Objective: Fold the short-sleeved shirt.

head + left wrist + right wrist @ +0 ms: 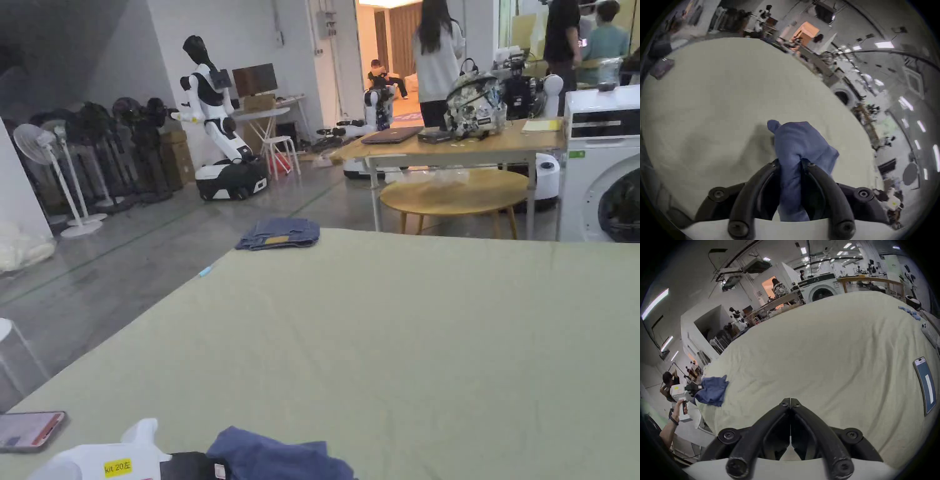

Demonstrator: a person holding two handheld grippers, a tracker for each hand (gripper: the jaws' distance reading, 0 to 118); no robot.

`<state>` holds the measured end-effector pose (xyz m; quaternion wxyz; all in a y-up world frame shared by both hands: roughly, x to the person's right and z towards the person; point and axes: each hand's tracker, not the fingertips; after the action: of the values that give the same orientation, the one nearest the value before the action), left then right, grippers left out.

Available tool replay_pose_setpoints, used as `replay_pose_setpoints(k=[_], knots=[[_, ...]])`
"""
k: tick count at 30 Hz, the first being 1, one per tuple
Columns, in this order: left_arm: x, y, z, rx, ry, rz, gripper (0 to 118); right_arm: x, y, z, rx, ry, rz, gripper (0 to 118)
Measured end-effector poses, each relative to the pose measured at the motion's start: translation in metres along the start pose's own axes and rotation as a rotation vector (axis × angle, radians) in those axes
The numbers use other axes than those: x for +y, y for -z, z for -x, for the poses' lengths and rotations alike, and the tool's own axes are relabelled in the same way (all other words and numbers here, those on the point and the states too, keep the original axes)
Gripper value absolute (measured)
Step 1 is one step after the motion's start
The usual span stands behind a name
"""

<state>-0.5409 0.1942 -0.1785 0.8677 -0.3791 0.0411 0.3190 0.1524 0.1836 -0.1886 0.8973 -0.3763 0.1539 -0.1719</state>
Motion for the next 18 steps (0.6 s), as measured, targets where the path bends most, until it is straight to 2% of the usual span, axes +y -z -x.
replay_pose_setpoints(k=[1, 3, 4, 5, 8, 10, 15, 18], knots=[[0.008, 0.001, 0.005, -0.013, -0.002, 0.004, 18, 0.001, 0.000, -0.002, -0.002, 0.006, -0.002, 0], [0.015, -0.003, 0.007, 0.019, -0.007, -0.030, 43, 0.006, 0.002, -0.012, -0.007, 0.022, -0.004, 0], [0.021, -0.010, 0.003, 0.122, 0.020, -0.082, 48, 0.008, 0.001, -0.014, -0.008, 0.027, -0.006, 0], [0.029, -0.018, -0.001, 0.221, 0.050, -0.121, 48, 0.009, -0.002, -0.015, -0.012, 0.025, -0.010, 0], [0.045, -0.046, -0.022, 0.361, 0.199, -0.208, 48, 0.015, -0.014, -0.019, -0.057, -0.017, -0.050, 0], [0.045, -0.065, -0.049, 0.330, 0.289, -0.234, 48, 0.019, -0.023, -0.019, -0.082, -0.053, -0.064, 0], [0.005, -0.109, -0.137, 0.142, 0.505, -0.390, 48, 0.031, -0.050, -0.007, -0.175, -0.164, -0.214, 0], [-0.024, -0.114, -0.195, 0.093, 0.647, -0.480, 48, 0.046, -0.065, 0.002, -0.180, -0.214, -0.329, 0]])
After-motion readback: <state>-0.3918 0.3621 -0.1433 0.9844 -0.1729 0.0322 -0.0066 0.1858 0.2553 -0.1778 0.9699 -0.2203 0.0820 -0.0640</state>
